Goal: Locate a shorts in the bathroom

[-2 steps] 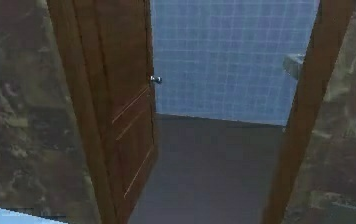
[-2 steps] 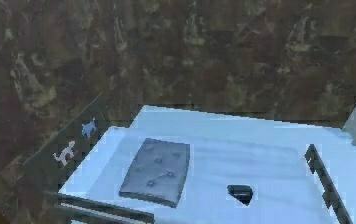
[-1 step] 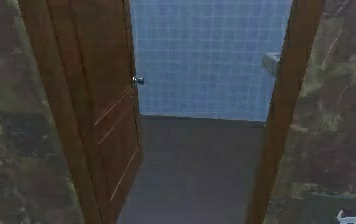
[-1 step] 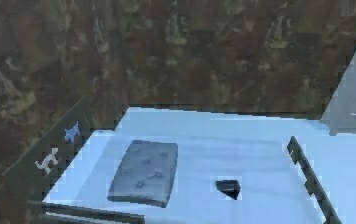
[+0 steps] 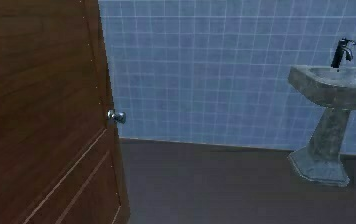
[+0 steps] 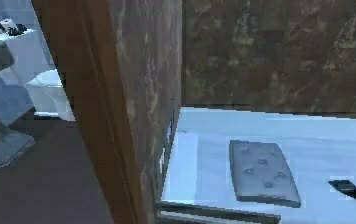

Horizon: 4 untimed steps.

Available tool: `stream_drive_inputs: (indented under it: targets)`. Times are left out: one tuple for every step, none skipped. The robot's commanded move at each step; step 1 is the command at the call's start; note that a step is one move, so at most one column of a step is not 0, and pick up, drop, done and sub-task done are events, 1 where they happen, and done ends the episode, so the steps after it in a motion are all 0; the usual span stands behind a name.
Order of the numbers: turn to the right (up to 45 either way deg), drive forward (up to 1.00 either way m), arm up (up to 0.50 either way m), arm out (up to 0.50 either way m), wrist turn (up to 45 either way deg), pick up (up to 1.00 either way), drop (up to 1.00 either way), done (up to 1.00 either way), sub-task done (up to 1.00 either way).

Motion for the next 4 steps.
stream_drive_inputs:
  targets:
    - [6.0, 0.0, 0.0, 0.0, 0.0, 0.0, 0.0, 0.0, 0.0]
    - [0.0, 1.0, 0.0, 0.0, 0.0, 0.0, 0.0, 0.0, 0.0]
    - [9.0, 0.0, 0.0, 0.0, 0.0, 0.0, 0.0, 0.0, 0.0]
    - [0.0, 0.2, 0.0, 0.0, 0.0, 0.0, 0.0, 0.0, 0.0]
